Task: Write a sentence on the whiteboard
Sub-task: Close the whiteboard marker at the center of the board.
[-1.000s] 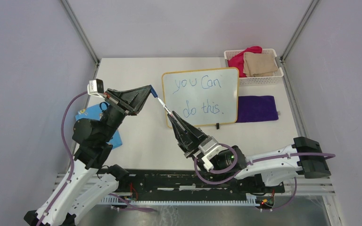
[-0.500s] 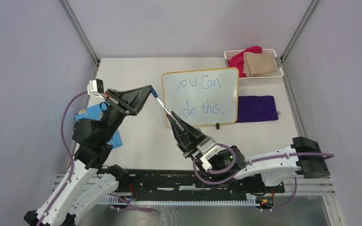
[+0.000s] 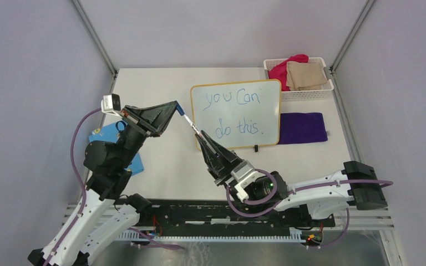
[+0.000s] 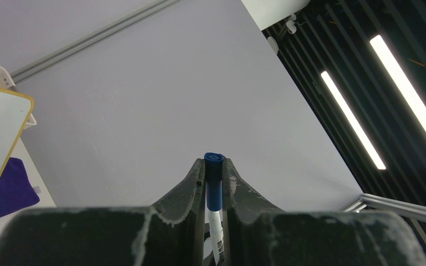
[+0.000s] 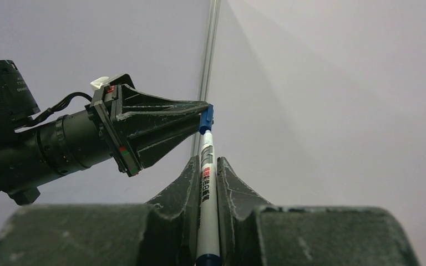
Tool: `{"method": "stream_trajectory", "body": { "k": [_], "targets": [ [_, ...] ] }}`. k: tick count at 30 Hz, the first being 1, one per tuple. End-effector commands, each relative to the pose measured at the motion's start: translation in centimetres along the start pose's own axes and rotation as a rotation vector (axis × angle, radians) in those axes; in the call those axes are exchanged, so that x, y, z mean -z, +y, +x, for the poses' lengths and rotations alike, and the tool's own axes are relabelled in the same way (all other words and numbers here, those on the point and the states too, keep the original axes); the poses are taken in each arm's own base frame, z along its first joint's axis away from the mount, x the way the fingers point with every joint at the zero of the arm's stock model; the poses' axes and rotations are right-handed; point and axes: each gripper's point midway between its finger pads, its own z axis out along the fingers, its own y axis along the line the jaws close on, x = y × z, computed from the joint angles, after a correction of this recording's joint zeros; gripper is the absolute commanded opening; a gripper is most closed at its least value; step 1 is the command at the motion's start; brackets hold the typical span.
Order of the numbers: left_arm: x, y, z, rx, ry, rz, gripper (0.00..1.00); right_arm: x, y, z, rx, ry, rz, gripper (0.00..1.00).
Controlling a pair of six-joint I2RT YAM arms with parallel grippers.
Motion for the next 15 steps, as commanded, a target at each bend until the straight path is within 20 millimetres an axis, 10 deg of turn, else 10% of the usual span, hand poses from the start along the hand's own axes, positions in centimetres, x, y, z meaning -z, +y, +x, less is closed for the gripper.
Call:
{"method": "stream_trajectory", "body": {
  "k": [1, 15],
  "targets": [
    [0.29, -0.9, 0.1, -0.055, 0.008, 0.036, 0.02, -0.91, -1.29, -1.72, -0.035, -0.033, 0.065, 0.0],
    [0.19, -0.84, 0.39, -0.053, 0.025, 0.035, 0.02, -1.2, -0.99, -1.71, -0.036, -0.035, 0.064, 0.0]
  ]
}}
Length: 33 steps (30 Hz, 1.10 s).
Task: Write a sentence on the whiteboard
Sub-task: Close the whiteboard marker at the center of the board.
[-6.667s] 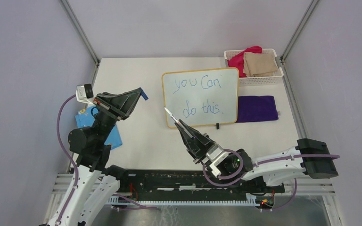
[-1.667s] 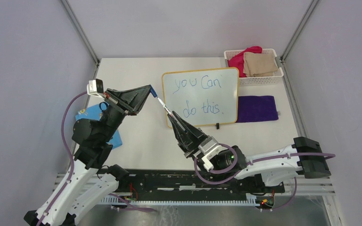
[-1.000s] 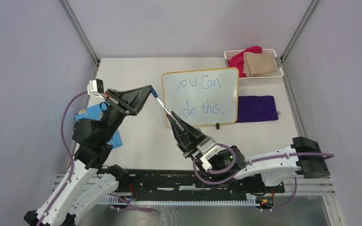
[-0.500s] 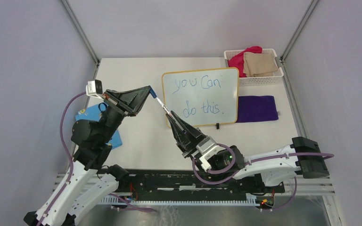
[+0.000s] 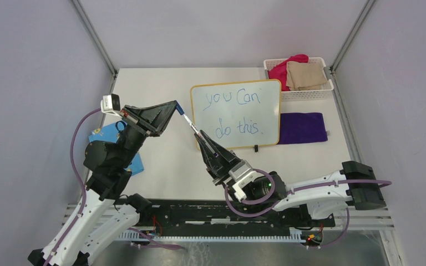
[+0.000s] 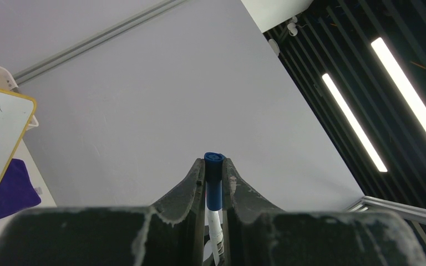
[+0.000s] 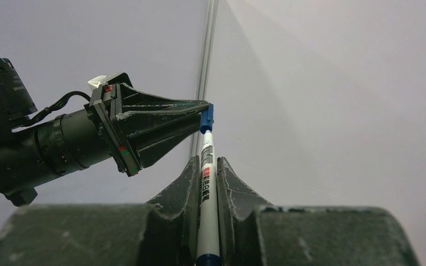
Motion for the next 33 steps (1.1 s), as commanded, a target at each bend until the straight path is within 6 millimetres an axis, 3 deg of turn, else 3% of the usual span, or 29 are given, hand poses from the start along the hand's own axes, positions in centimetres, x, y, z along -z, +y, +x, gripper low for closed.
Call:
{"method": "stream_trajectory", "body": {
  "k": [1, 33],
  "targets": [
    [0.1, -0.8, 0.4, -0.052, 0.027, 0.034, 0.02, -1.0, -1.1, -1.8, -0.043, -0.038, 0.055, 0.0],
    [0.1, -0.9, 0.9, -0.055, 0.054, 0.044, 0.02, -2.2, -1.8, -1.5, -0.049, -0.069, 0.141, 0.0]
  ]
}}
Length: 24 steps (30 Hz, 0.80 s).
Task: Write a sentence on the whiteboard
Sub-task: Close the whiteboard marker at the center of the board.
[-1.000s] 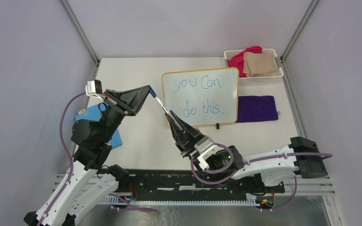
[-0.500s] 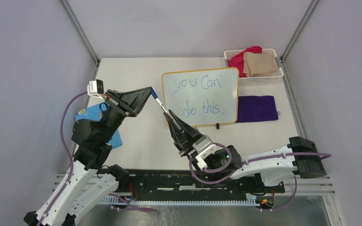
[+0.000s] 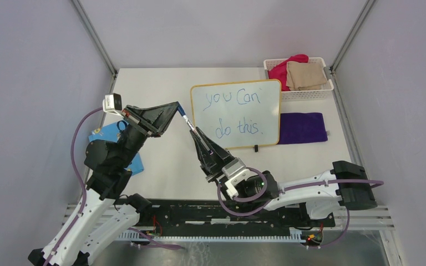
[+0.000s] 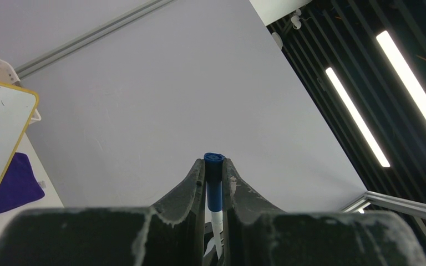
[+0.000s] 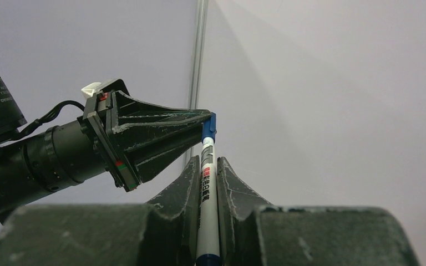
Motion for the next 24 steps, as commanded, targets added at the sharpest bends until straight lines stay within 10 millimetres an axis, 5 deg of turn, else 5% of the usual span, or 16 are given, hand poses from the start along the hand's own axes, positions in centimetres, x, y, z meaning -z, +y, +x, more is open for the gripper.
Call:
{"method": "stream_trajectory", "body": {
  "k": [1, 24],
  "targets": [
    [0.1, -1.2, 0.3, -0.052, 0.024, 0.051, 0.02, -1.3, -1.7, -2.1, -0.055, -0.064, 0.094, 0.0],
    [-0.1, -1.4, 1.1, -0.042, 0.069, 0.068, 0.02, -2.4, -1.8, -2.0, -0.09, -0.092, 0.15, 0.0]
  ]
}}
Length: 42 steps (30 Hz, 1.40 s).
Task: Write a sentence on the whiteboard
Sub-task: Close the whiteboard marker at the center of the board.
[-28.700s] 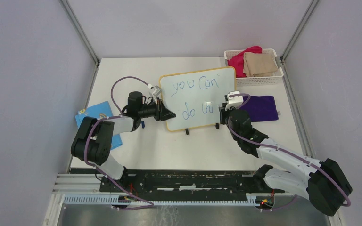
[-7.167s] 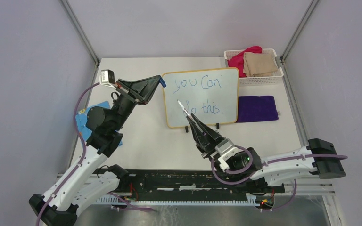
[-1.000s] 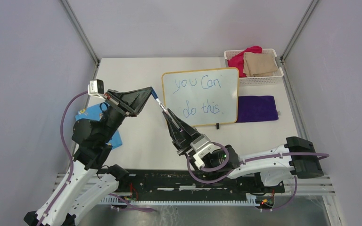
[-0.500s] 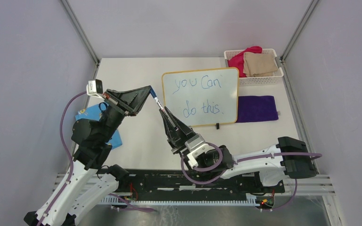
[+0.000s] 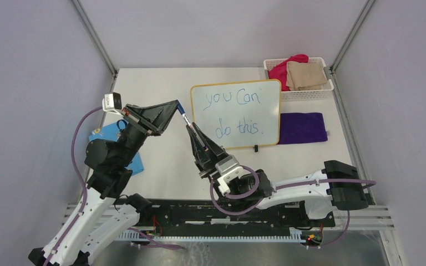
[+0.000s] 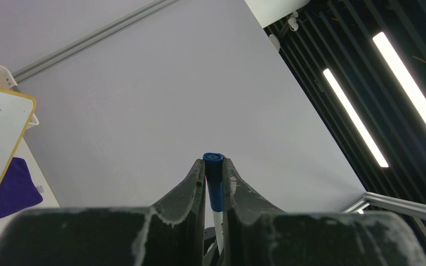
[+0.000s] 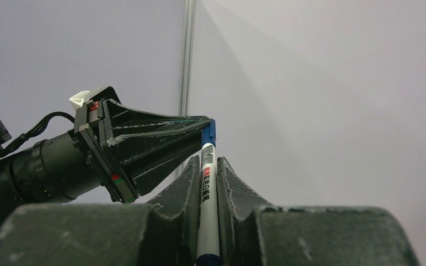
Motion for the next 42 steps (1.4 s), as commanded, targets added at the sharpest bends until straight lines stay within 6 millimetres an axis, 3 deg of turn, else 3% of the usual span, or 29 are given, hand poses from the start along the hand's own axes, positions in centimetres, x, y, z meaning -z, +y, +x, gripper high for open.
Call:
{"method": "stream_trajectory", "body": {
  "k": [1, 22, 30, 42],
  "targets": [
    [0.2, -1.2, 1.4, -0.035, 0.081, 0.057, 0.02, -1.3, -2.1, -2.1, -0.105, -0.073, 0.097, 0.0],
    [0.1, -1.0, 2.7, -0.029, 0.146, 0.077, 0.02, -3.4, -1.5, -1.1, -0.143, -0.063, 0.094, 0.0],
    [0.8, -1.8, 1.6, -0.074, 0.087, 0.079, 0.02, -2.9, -2.1, -1.3, -0.145, -0.065, 0.094, 0.0],
    [1.0, -1.6, 0.3, -0.104, 0.02, 0.03, 0.2, -2.4, -3.0, -1.7, -0.147, -0.069, 0.095, 0.0]
  ]
}}
